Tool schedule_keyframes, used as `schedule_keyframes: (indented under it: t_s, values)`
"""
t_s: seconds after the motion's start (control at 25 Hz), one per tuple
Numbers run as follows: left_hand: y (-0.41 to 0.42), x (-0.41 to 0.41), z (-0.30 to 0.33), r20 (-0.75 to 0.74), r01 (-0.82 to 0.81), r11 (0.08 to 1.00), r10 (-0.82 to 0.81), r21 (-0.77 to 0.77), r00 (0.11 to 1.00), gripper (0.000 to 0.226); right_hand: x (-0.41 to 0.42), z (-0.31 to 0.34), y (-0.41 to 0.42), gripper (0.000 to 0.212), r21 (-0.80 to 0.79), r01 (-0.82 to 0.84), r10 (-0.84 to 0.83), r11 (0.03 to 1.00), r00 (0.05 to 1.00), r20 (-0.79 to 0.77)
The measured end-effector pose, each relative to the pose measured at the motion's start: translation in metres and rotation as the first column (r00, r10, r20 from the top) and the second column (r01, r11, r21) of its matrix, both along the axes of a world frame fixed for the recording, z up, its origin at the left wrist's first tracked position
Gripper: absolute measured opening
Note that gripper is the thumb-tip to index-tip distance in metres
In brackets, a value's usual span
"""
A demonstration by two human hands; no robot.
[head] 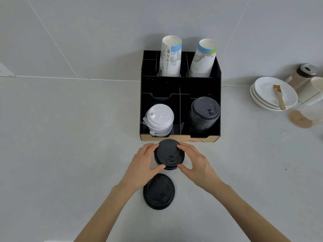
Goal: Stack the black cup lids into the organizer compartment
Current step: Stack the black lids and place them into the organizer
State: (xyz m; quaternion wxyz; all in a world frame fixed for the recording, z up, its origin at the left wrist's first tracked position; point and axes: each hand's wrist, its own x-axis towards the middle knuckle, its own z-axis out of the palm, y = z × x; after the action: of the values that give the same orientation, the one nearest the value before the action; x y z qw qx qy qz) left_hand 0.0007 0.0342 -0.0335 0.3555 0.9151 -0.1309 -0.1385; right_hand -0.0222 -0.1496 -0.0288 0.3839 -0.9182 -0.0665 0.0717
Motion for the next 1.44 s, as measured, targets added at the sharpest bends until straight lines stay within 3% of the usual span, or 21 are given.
schedule_keyframes:
  t_s: [0.28, 0.6, 1.08, 1.44]
  values:
    - [-0.023, 0.006, 0.027, 0.135, -0.004, 0.992, 0.022, -0.129, 0.991, 0.06, 0.002, 0.028, -0.025, 0.05, 0.054, 0.05, -0.056, 0.997, 0.991, 0.12]
    - [-0.061, 0.024, 0.051, 0.236, -0.015, 0.99, 0.048, -0.138, 0.971, 0.061, 0.021, 0.054, -0.055, 0.047, 0.053, 0.089, -0.098, 0.995, 0.971, 0.218]
    - [-0.125, 0.066, 0.051, 0.25, -0.107, 0.989, 0.13, -0.104, 0.96, 0.062, 0.071, 0.061, -0.099, 0.05, -0.009, 0.126, -0.123, 0.992, 0.975, 0.185]
    - [-0.134, 0.087, 0.038, 0.214, -0.136, 0.988, 0.149, -0.075, 0.965, 0.062, 0.101, 0.049, -0.111, 0.051, -0.065, 0.056, -0.048, 0.996, 0.991, 0.122]
